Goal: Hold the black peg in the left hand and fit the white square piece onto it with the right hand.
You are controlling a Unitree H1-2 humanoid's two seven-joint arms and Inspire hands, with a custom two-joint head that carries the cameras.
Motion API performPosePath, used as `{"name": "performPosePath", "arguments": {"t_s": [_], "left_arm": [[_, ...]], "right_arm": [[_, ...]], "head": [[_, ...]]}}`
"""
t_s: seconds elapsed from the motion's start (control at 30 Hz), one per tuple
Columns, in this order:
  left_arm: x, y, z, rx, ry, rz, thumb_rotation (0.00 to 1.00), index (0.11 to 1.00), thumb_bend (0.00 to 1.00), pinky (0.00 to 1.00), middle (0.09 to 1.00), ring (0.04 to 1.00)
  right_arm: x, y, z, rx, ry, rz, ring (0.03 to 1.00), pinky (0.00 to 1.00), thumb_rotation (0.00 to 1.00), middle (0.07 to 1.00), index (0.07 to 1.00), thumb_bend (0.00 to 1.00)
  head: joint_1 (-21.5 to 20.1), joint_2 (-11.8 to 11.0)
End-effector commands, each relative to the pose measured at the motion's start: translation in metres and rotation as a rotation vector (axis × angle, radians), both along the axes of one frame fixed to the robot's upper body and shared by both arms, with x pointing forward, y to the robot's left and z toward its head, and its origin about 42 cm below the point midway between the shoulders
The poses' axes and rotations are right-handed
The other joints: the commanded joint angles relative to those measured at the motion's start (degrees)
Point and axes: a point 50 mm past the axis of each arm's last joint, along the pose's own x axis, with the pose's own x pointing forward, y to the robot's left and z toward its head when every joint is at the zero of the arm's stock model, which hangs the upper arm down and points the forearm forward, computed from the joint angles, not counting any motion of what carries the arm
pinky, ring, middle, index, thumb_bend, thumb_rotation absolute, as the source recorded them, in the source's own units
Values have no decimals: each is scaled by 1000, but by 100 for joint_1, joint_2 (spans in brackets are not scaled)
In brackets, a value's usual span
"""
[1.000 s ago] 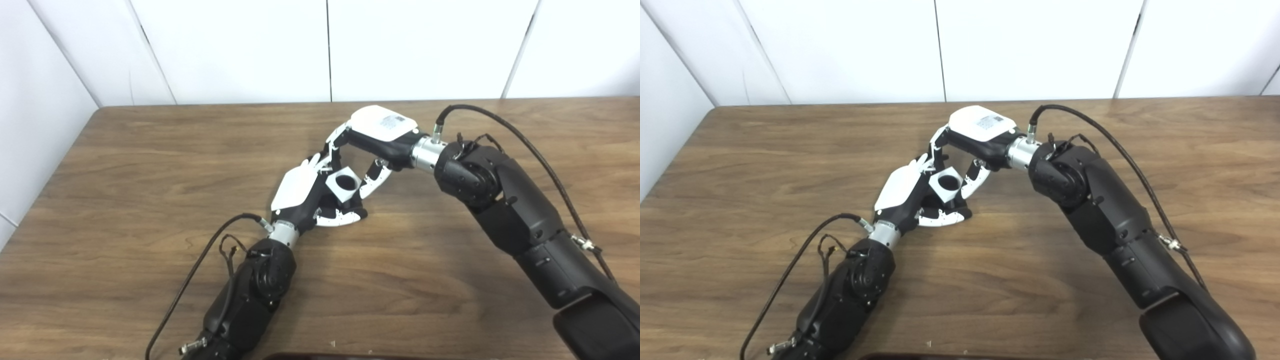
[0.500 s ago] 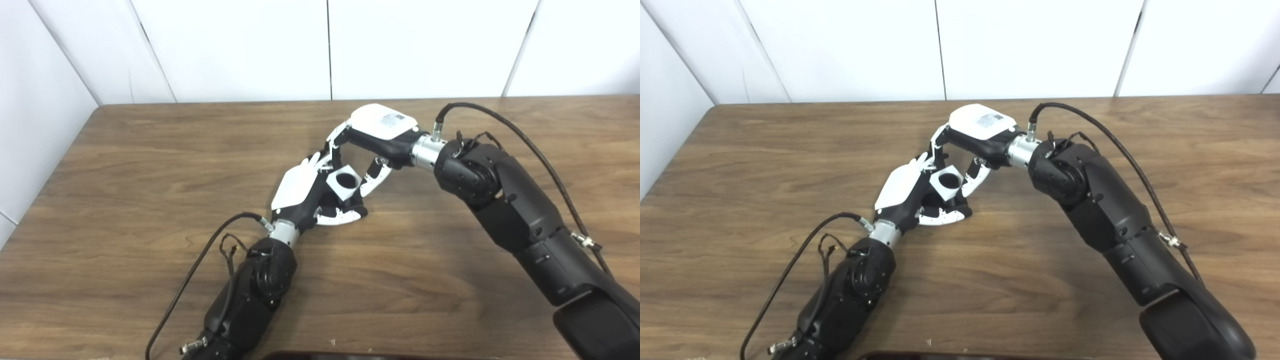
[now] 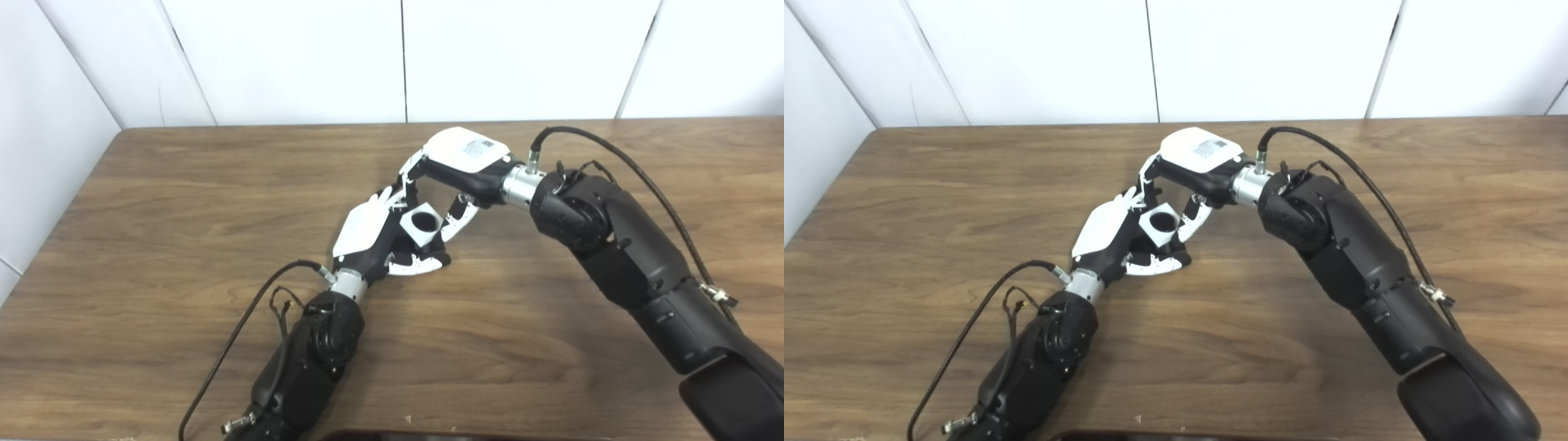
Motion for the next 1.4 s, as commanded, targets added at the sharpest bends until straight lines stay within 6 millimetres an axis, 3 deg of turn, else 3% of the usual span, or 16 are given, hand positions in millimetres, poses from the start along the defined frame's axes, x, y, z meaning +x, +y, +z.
{"name": "performPosePath", "arguments": {"t_s": [0.0, 0.83, 0.93, 1.0, 1.03, 1.37], "left_arm": [[-23, 1, -38, 28, 130, 33, 320, 559, 885, 1000, 938, 995], [-24, 7, -37, 20, 109, 57, 299, 552, 873, 1000, 930, 984], [-25, 8, -39, 14, 105, 62, 251, 531, 862, 1000, 925, 980], [-26, 8, -40, 8, 108, 65, 136, 501, 632, 1000, 925, 985], [-26, 8, -40, 4, 109, 66, 102, 492, 567, 1000, 923, 987], [-26, 7, -38, -6, 118, 67, 75, 483, 522, 1000, 931, 997]], "right_arm": [[4, 2, 24, -2, -67, 26, 816, 876, 143, 752, 483, 519], [2, -28, -10, -136, -18, -2, 826, 869, 141, 760, 483, 521], [1, -30, -11, -129, 4, -13, 829, 885, 147, 764, 488, 520], [2, -31, -10, -126, 15, -16, 829, 886, 154, 770, 492, 519], [2, -31, -9, -128, 20, -20, 831, 887, 159, 777, 495, 518], [4, -34, -3, -116, 30, -28, 828, 882, 168, 793, 498, 517]], "head": [[8, 9], [42, 130], [53, 137], [33, 141], [28, 143], [10, 163]]}}
